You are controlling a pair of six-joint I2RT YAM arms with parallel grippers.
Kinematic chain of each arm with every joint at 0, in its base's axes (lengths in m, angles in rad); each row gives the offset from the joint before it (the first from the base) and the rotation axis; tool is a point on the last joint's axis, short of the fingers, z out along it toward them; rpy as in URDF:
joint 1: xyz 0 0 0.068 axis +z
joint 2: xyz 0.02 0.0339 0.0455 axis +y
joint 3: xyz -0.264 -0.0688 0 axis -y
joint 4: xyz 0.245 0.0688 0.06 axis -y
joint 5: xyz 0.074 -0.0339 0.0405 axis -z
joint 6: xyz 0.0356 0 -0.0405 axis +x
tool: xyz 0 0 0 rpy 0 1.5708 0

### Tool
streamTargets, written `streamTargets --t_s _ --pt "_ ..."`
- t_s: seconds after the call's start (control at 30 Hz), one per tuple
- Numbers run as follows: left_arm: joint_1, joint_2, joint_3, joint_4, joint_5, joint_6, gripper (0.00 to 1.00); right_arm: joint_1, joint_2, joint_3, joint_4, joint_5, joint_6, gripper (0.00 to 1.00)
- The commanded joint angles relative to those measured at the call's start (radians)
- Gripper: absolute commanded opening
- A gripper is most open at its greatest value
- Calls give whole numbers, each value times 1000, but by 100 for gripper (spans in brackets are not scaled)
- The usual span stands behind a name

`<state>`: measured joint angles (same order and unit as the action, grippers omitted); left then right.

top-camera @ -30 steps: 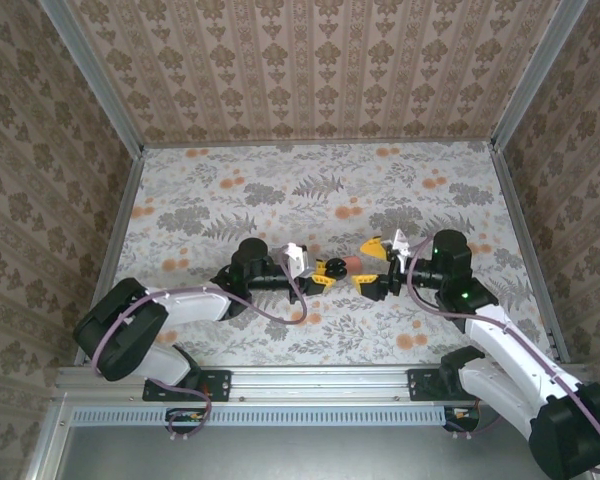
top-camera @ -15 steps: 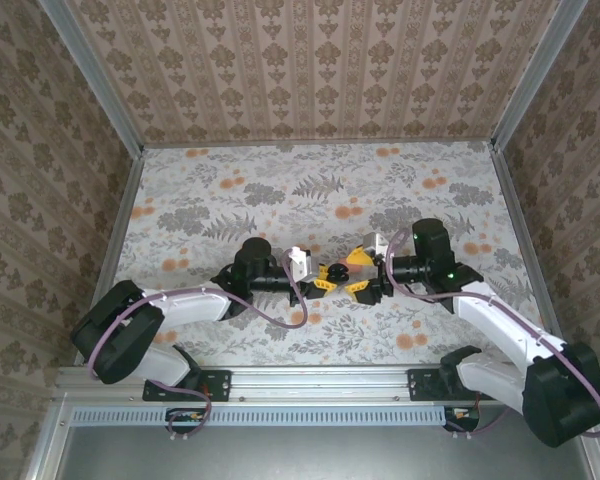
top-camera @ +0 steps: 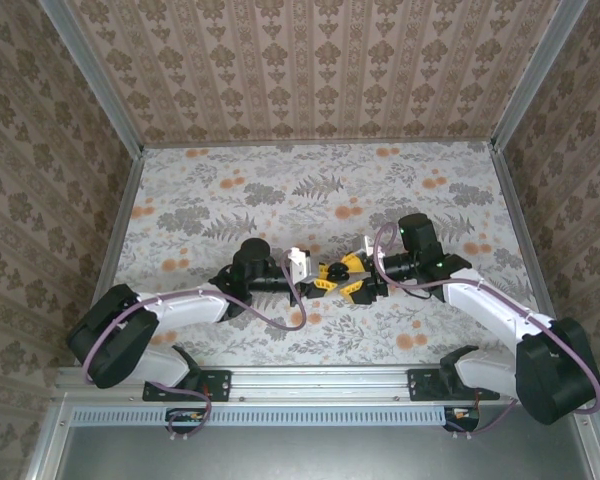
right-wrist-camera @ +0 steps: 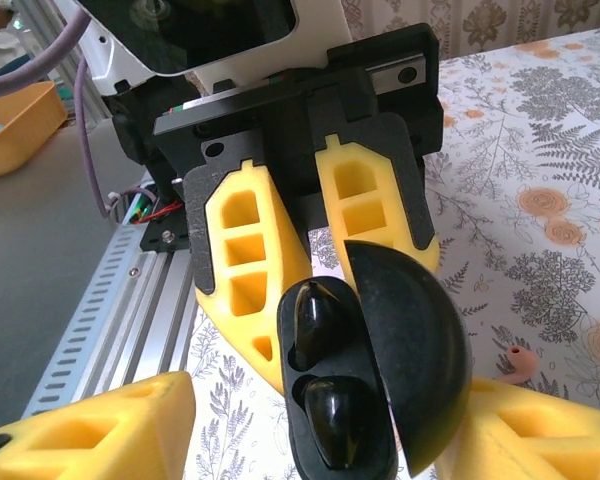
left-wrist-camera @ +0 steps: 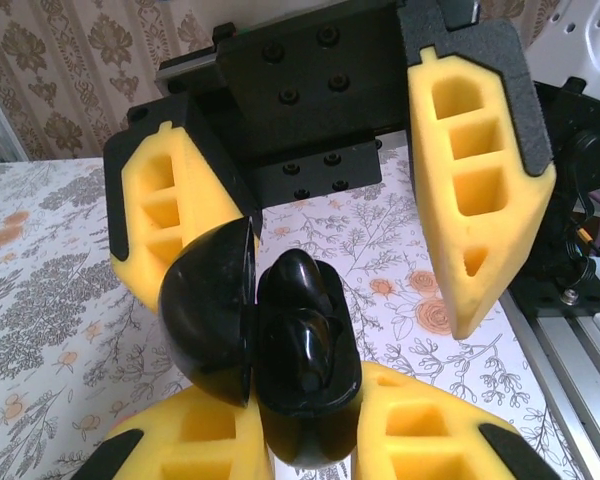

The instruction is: Insert wireless bluetooth earbuds into charging case

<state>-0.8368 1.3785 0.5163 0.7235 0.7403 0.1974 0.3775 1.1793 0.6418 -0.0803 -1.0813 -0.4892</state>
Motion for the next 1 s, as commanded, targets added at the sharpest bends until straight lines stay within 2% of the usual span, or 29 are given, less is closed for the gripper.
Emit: streamTargets --t_s 0.0,0.23,0.4,0.5,0.8,0.97 --pt "-1 -24 3 -12 -39 21 13 8 -29 22 -41 -71 -52 60" --pt "2 -28 -16 -10 -88 18 12 -6 -172 -49 24 -40 -16 53" --pt "3 -27 -19 -4 -51 11 12 -18 -273 -157 164 155 34 53" --pt "2 -33 -18 -4 -26 9 12 -18 -289 -158 155 201 -5 54" --pt "3 -37 -16 -1 -13 8 13 -9 -160 -49 37 106 -109 53" --pt "2 -42 -16 -4 -16 7 12 -3 -108 -20 37 61 -139 46"
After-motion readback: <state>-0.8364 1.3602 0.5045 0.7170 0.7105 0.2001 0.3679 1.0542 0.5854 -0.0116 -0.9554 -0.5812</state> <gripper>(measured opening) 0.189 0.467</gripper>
